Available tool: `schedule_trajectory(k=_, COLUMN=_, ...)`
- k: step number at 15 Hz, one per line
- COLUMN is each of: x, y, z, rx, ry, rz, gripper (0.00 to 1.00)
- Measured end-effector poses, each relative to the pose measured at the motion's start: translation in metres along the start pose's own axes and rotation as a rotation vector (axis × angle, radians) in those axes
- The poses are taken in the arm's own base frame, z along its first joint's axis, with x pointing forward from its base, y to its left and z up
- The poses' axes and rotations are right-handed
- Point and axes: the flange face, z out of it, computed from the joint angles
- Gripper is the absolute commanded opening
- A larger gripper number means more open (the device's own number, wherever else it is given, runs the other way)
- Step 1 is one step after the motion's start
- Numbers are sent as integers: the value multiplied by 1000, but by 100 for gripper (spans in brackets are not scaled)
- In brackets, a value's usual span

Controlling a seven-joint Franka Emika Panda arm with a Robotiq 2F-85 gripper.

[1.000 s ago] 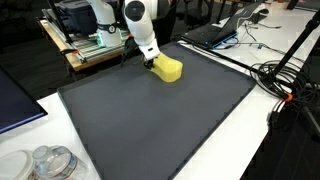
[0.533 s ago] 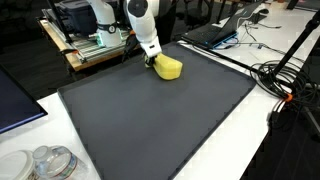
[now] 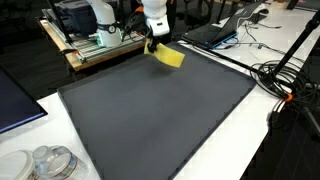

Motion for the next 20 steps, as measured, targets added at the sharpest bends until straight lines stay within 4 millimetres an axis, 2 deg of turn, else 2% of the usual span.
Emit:
schedule_trajectory(k=6, x=-1, y=-48, z=-104, rx=-231, ry=3, rz=86, gripper=7)
schedule_trajectory(k=10, x=5, y=-67, z=-159, rx=-398, ry=40, rz=174, gripper=6)
schedule_trajectory(k=15, x=21, y=-85, z=-203, rx=-640, ry=60, rz=280, gripper=6)
schedule_trajectory(k=20, x=42, y=-92, z=-222, rx=-838, ry=29, rz=366, gripper=6)
